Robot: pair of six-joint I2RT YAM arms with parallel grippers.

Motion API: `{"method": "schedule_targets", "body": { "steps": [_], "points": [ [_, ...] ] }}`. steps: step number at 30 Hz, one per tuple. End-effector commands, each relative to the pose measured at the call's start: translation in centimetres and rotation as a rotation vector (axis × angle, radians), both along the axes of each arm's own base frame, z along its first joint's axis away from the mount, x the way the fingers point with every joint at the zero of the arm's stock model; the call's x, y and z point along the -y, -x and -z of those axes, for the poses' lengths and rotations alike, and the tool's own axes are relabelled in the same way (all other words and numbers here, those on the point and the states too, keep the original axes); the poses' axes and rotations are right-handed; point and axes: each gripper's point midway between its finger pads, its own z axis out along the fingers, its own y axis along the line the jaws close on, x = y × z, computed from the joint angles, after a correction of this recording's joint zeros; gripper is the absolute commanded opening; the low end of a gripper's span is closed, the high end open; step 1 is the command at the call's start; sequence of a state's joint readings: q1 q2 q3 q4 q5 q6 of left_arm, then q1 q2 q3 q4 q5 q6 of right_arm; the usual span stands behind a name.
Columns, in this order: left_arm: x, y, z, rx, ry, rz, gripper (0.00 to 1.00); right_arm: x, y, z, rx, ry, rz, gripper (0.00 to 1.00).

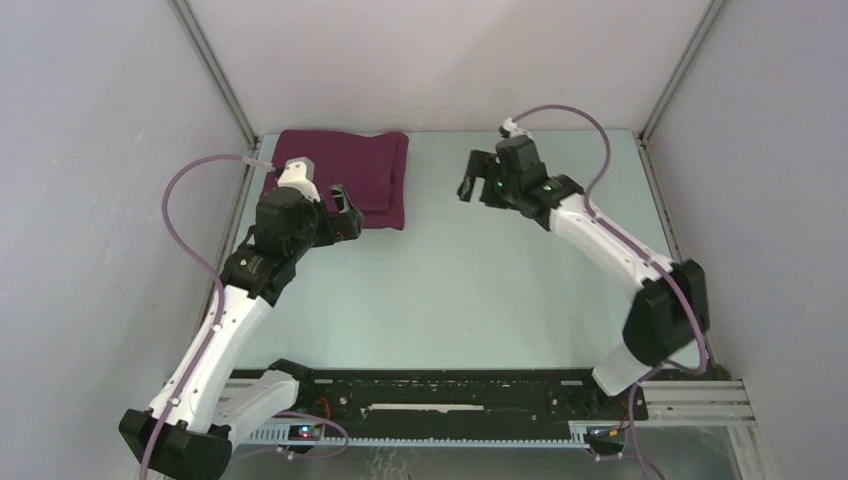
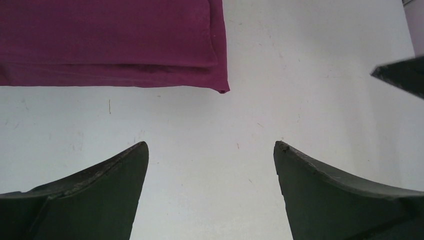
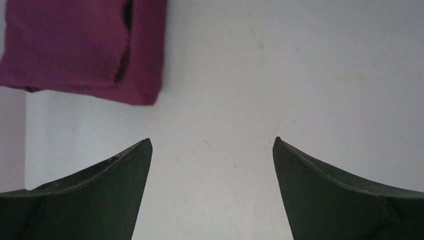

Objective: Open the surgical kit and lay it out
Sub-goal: Move the surgical kit at the center of the board.

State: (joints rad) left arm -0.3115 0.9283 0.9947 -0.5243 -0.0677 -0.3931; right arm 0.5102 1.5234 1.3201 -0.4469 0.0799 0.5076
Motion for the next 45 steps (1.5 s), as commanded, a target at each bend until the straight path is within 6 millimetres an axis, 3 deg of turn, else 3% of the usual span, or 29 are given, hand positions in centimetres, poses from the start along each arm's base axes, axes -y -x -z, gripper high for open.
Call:
{"method": "schedule_targets", "body": {
  "steps": [1, 6, 11, 14, 17, 24, 33, 45],
  "points": [
    [-0.1, -0.8, 0.0, 0.012, 0.017, -0.008, 1.0, -5.2, -3.8, -2.5, 0.068, -0.064, -0.074, 1.0],
    [-0.3, -1.0, 0.2, -0.003, 0.014, -0.01, 1.0, -10.3, -7.6, -1.7, 0.05, -0.095, -0.146, 1.0],
    [-0.7, -0.7, 0.3, -0.006, 0.011, -0.02, 1.0, -14.1, -10.5, -0.6, 0.048, -0.122, -0.193, 1.0],
    [-0.9, -0.5, 0.1, -0.005, 0.012, -0.022, 1.0, -16.0, -11.7, 0.1, 0.045, -0.14, -0.214, 1.0],
    [-1.0, -0.3, 0.0, -0.005, 0.013, -0.024, 1.0, -17.7, -12.5, 2.1, 0.031, -0.135, -0.228, 1.0],
    [-0.9, -0.1, -0.5, 0.002, 0.025, -0.017, 1.0, -19.8, -14.4, 5.0, 0.06, -0.104, -0.21, 0.99],
    [-0.8, -0.1, -0.3, -0.002, 0.031, -0.019, 1.0, -21.4, -15.2, 8.6, 0.041, -0.109, -0.203, 0.97],
    [-1.1, 0.0, 0.0, -0.011, 0.021, -0.027, 1.0, -22.8, -14.9, 10.4, 0.017, -0.143, -0.232, 0.71]
  ]
}}
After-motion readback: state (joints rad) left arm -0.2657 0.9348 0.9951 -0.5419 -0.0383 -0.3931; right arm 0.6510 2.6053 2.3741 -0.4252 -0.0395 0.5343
